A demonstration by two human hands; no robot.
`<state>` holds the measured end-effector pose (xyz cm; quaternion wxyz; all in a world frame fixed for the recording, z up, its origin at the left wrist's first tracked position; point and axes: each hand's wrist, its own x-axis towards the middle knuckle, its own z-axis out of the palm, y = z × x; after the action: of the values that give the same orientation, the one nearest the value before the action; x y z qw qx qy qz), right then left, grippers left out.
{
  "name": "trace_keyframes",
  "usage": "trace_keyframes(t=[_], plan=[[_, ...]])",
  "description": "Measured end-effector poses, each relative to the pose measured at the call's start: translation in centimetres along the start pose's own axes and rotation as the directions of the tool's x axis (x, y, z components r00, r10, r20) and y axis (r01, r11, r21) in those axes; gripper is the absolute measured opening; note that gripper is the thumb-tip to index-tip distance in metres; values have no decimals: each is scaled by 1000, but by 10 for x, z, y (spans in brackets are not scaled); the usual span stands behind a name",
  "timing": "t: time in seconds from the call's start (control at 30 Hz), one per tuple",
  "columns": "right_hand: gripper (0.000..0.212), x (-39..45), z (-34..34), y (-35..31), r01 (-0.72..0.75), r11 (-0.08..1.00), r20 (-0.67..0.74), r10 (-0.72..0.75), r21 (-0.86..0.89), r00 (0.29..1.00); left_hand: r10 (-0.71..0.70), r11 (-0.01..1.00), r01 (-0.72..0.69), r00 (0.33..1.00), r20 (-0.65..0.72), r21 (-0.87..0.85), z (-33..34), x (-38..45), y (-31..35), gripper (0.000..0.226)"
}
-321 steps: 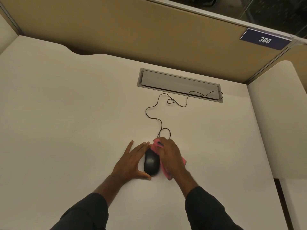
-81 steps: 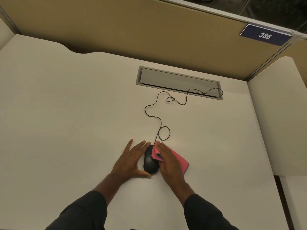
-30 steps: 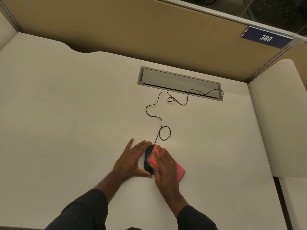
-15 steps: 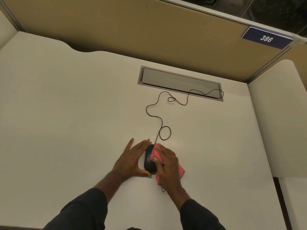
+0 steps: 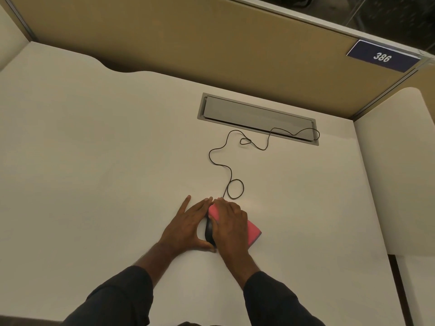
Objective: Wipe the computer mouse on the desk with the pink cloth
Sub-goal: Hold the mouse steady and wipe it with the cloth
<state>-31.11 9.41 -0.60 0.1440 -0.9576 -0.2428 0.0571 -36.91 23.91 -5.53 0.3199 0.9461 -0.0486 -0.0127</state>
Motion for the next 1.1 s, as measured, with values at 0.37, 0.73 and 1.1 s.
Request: trace_keyframes(t=[0.37,0.73,1.1], plan=[[96,-16,1,5,137,982,22,-135,-132,991,4,1000,-4,1000,3,-3,-1,-2,1,124],[74,-39,9,37,440,895,57,-437,-77,898,19,1000,-19,1000,-4,-10,4,0,-4,125],[114,-53,25,57,567,817,166,-548,-107,820,23,1000,-24,999,27,18,8,1,-10,124]])
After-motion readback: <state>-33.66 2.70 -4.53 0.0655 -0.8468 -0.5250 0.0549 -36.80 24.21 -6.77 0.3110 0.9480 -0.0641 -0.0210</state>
